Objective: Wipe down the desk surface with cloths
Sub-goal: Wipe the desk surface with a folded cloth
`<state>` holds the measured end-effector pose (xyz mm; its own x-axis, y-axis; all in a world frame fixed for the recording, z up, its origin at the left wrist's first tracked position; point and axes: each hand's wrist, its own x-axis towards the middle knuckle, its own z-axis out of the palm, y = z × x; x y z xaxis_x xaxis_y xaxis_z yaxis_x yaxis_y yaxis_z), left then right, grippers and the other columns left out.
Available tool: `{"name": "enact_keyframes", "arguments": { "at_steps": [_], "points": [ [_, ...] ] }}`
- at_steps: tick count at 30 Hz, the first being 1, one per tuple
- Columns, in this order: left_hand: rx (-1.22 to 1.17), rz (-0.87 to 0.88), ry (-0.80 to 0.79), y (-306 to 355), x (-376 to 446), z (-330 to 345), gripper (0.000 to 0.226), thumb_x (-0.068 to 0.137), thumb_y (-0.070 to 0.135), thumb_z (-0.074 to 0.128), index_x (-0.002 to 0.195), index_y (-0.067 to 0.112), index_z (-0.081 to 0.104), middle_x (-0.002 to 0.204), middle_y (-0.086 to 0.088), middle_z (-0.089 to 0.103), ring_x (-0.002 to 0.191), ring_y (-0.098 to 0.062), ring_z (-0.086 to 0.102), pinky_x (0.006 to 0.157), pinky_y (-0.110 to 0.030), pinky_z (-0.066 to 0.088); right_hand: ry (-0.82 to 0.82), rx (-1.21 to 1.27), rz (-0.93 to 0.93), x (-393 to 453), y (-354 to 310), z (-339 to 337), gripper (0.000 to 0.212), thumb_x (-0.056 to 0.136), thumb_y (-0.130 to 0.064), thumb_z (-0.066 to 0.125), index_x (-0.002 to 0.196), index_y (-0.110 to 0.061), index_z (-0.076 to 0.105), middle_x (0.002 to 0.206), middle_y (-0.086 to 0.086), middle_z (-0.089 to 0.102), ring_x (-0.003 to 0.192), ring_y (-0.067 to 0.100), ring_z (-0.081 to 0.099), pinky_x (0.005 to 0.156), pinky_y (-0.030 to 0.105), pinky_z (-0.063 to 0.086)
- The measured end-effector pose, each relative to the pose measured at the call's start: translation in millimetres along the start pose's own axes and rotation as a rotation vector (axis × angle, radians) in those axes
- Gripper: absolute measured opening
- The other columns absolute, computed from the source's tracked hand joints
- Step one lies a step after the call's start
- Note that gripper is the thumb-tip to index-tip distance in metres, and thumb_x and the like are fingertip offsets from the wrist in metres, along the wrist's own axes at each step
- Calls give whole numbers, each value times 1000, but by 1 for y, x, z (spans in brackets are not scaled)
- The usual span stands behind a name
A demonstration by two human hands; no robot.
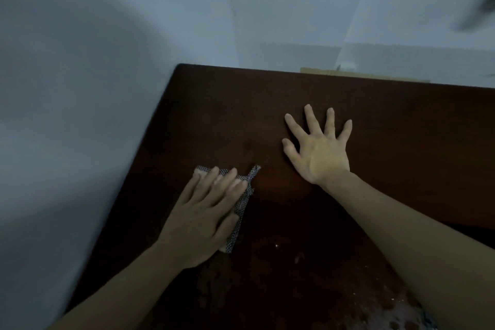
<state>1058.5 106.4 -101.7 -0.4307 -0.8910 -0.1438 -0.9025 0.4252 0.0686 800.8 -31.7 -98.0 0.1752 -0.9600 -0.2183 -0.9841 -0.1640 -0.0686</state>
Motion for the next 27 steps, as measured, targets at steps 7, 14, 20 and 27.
{"name": "enact_keyframes", "arguments": {
  "at_steps": [7, 14, 20, 27],
  "points": [
    [-20, -161, -5, -62, 35, -6, 59, 102, 56, 7, 158, 39, 4, 168, 10, 6, 157, -21, 2, 125, -44, -1, 18, -9, 26, 2, -2, 2, 66, 98, -69, 11, 159, -47, 0, 171, 1, -7, 153, 46, -12, 117, 73, -4],
    [-44, -220, -14, -71, 28, -9, 62, 98, 60, -3, 156, 39, -4, 166, 11, -5, 155, -17, -9, 125, -45, -7, 9, -66, 35, -3, -6, -3, 65, 98, -65, 10, 160, -45, 2, 171, 1, -3, 154, 42, -10, 117, 73, -4],
    [-4, -64, -28, -73, -41, 0, 57, 108, 49, 15, 160, 27, 23, 167, 0, 23, 155, -27, 17, 121, -53, 17, -18, -4, 76, -30, -29, -6, 60, 104, -56, 23, 161, -41, 10, 171, 1, 0, 153, 43, -14, 116, 74, -4],
    [-4, -177, -37, -115, -30, -5, 64, 102, 59, 8, 160, 34, 17, 167, 8, 13, 155, -24, 13, 125, -43, 3, -31, -24, 57, -64, -30, 11, 74, 89, -67, -8, 159, -46, 1, 171, -2, -5, 154, 42, -10, 117, 72, -2]
  ]
}}
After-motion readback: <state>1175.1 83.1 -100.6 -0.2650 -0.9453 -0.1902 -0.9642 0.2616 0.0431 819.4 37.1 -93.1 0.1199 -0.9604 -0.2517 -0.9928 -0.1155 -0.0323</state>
